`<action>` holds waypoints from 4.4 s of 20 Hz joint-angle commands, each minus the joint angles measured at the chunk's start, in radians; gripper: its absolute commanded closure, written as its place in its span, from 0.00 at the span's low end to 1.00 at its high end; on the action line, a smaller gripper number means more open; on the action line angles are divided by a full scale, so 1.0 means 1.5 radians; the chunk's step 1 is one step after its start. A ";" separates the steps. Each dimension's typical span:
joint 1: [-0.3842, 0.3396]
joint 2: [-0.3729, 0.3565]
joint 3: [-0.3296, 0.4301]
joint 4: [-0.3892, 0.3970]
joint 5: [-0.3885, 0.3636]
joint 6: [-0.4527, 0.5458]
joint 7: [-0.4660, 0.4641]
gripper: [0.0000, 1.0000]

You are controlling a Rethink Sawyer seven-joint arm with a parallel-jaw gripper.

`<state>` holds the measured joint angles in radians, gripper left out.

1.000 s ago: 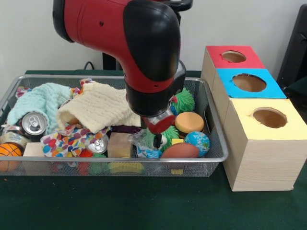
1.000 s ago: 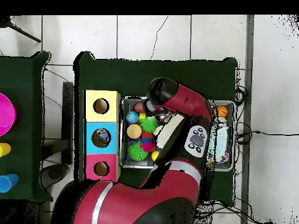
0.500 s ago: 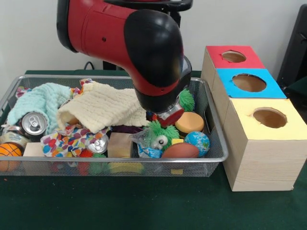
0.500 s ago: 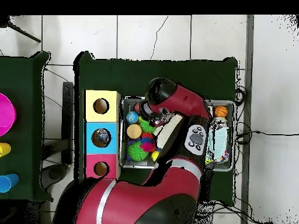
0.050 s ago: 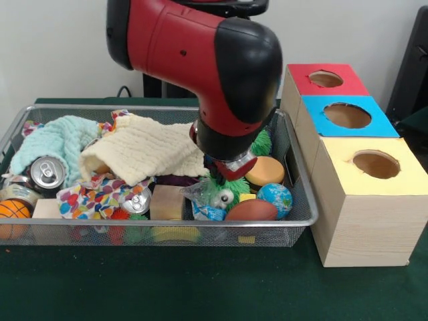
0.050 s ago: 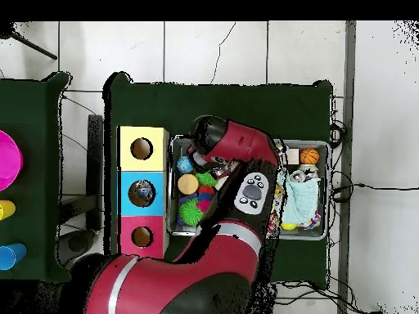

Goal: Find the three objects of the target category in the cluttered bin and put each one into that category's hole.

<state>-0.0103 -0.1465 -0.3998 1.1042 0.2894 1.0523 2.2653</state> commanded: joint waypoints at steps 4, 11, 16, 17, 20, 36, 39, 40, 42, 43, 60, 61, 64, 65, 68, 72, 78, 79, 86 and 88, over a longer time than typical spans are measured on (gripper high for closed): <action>0.007 -0.019 0.013 -0.005 -0.025 -0.008 0.095 1.00; 0.011 -0.015 -0.002 -0.023 -0.016 0.021 0.118 0.00; 0.006 -0.018 -0.014 -0.041 -0.015 0.035 0.122 0.00; 0.008 -0.021 -0.020 -0.043 -0.015 0.038 0.126 0.00; 0.004 -0.016 -0.026 -0.053 -0.017 0.028 0.121 0.00; -0.009 0.032 0.017 -0.014 0.011 -0.095 0.125 0.00; -0.011 0.047 0.019 -0.013 0.010 -0.113 0.125 0.00; -0.013 0.053 0.019 -0.015 0.009 -0.117 0.123 0.00; -0.012 0.059 0.013 -0.018 0.006 -0.124 0.126 0.00; -0.012 0.061 0.011 -0.019 0.006 -0.125 0.128 0.00; 0.004 0.016 -0.010 0.006 0.011 -0.018 0.125 0.00; 0.003 0.010 -0.012 0.003 0.009 -0.008 0.121 0.00; -0.002 0.007 -0.011 -0.009 0.009 -0.004 0.116 0.00; -0.003 0.004 -0.009 -0.009 0.010 -0.004 0.115 0.00; -0.009 -0.002 -0.009 -0.016 0.009 0.011 0.110 0.00; 0.000 -0.005 -0.003 0.006 0.010 -0.004 0.120 0.00; 0.001 0.017 0.003 0.026 0.009 -0.050 0.133 0.00; 0.002 0.019 0.004 0.029 0.009 -0.054 0.133 0.00; -0.008 0.028 0.024 0.040 0.019 -0.051 0.123 0.00; -0.013 0.029 0.030 0.042 0.022 -0.032 0.115 0.00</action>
<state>-0.0044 -0.1405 -0.4800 1.0343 0.2841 0.9643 2.2653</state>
